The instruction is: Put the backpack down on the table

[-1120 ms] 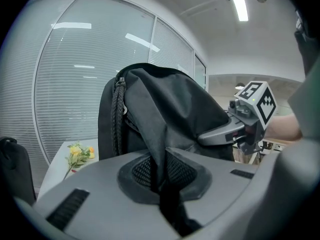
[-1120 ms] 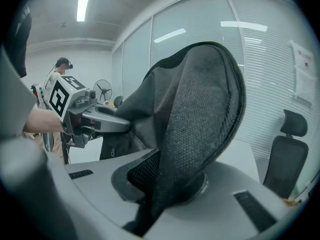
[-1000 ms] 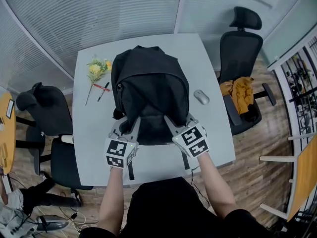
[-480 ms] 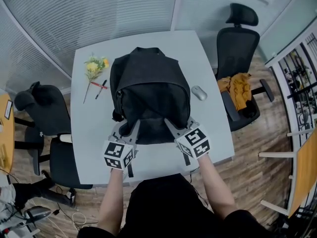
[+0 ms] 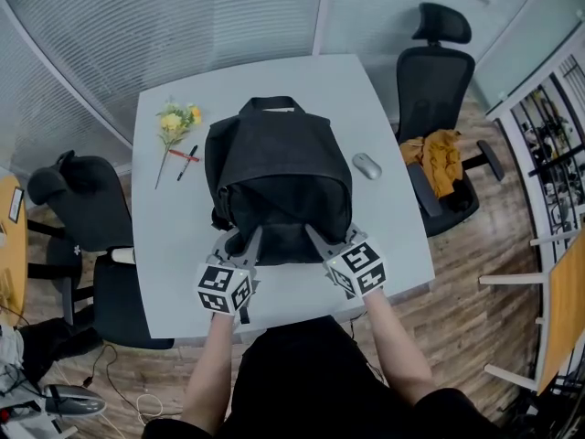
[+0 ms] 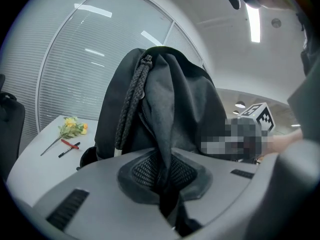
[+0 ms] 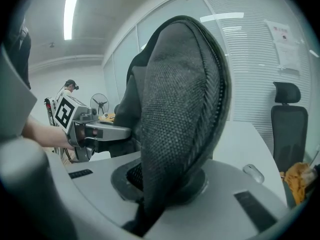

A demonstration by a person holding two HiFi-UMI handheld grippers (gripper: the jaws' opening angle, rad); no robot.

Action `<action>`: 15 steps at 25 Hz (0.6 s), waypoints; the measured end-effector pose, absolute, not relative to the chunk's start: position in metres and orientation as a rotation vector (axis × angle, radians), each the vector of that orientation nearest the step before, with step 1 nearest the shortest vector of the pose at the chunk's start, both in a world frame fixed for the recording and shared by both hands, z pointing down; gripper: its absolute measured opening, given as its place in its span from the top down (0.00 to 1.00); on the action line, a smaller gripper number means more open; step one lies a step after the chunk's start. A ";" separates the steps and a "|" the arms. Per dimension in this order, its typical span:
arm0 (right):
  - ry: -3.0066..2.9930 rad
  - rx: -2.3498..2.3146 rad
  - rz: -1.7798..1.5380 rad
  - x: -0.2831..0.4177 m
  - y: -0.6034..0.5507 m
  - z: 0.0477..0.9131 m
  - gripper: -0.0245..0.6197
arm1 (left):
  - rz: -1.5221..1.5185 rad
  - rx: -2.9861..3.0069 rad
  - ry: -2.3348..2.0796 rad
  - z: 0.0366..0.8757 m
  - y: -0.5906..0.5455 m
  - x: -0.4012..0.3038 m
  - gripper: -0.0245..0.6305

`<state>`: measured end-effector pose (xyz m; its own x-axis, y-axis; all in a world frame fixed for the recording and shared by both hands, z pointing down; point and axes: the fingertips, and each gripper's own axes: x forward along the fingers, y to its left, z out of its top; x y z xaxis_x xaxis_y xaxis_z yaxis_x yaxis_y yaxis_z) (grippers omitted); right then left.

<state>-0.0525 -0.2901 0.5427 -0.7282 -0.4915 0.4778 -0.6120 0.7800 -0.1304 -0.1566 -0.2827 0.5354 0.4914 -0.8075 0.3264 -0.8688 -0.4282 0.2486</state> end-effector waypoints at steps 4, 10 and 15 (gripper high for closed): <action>-2.548 0.840 0.401 -0.053 -0.283 0.550 0.91 | 0.206 2.356 -1.372 0.544 -0.278 -0.157 0.92; -2.556 0.840 0.436 -0.047 -0.274 0.562 0.92 | 0.210 2.378 -1.368 0.556 -0.271 -0.152 0.93; -2.553 0.855 0.433 -0.047 -0.273 0.564 0.91 | 0.220 2.365 -1.373 0.558 -0.269 -0.151 0.93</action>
<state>-0.0466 -0.2730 0.5644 -0.7271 -0.4985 0.4721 -0.6263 0.7633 -0.1585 -0.1510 -0.2692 0.5583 0.5062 -0.7979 0.3272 -0.8603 -0.4403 0.2571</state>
